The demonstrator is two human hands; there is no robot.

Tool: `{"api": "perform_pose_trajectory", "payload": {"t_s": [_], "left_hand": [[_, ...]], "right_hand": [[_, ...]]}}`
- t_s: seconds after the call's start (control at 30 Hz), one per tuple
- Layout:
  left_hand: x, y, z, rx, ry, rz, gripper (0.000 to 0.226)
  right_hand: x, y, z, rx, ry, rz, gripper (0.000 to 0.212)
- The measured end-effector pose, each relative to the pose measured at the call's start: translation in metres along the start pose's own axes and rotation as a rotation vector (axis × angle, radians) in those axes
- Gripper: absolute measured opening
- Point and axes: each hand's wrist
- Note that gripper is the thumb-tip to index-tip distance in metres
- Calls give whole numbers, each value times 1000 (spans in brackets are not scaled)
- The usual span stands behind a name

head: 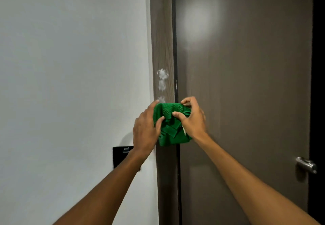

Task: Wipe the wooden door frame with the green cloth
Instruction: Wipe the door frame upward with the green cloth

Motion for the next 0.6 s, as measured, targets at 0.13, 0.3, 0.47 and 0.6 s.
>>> {"api": "perform_pose_trajectory", "payload": {"t_s": [0.13, 0.3, 0.47, 0.6], "left_hand": [[-3, 21, 17, -47, 4, 98, 60], [-20, 63, 28, 9, -39, 373, 65], [-28, 98, 59, 112, 63, 636, 62], [-9, 125, 59, 155, -12, 708, 65]], "right_hand": [[22, 1, 16, -126, -34, -277, 30], [35, -18, 8, -459, -237, -739, 33], [62, -36, -21, -343, -126, -610, 50], [87, -46, -20, -200, -50, -640, 82]]}}
Point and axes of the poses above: each hand's wrist, its own z-axis towards the middle knuckle, its own x-axis out of the palm, y = z × x, and after that the axes turned 6 degrees about y, right-handed
